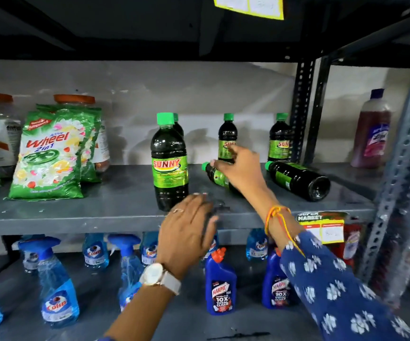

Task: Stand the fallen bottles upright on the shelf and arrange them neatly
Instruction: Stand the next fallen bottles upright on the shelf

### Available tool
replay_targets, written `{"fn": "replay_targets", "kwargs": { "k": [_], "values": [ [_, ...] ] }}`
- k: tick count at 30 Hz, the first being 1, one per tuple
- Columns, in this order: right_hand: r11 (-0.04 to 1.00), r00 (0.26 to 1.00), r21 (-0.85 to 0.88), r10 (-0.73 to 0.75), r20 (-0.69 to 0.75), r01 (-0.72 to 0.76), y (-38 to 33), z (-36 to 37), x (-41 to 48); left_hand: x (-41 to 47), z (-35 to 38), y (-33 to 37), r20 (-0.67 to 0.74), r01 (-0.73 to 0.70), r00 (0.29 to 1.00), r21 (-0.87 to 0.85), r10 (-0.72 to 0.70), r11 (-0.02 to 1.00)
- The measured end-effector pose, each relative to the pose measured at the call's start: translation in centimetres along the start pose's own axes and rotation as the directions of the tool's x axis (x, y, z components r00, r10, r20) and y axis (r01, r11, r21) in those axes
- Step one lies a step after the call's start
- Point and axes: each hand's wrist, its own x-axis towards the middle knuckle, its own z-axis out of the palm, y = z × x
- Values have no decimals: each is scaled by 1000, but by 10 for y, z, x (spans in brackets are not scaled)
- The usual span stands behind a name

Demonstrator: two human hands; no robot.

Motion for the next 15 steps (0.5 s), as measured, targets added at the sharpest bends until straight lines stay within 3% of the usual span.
{"fn": "replay_targets", "kwargs": {
  "k": [3, 6, 11, 15],
  "values": [
    [932, 997, -360, 68, 44, -48, 3, -5, 18, 28, 14, 21, 155, 49, 986, 62, -58, 997],
    [738, 987, -675, 105, 120, 4, 10, 8, 23, 33, 24, 21, 265, 69, 957, 181, -116, 981],
    [649, 982, -761, 148, 120, -5, 22, 22, 24, 27, 32, 17, 185, 60, 977, 228, -104, 972],
    [712, 993, -702, 66, 101, 24, 30, 15, 24, 28, 36, 16, 133, 67, 987, 192, -94, 979]
  ]
}}
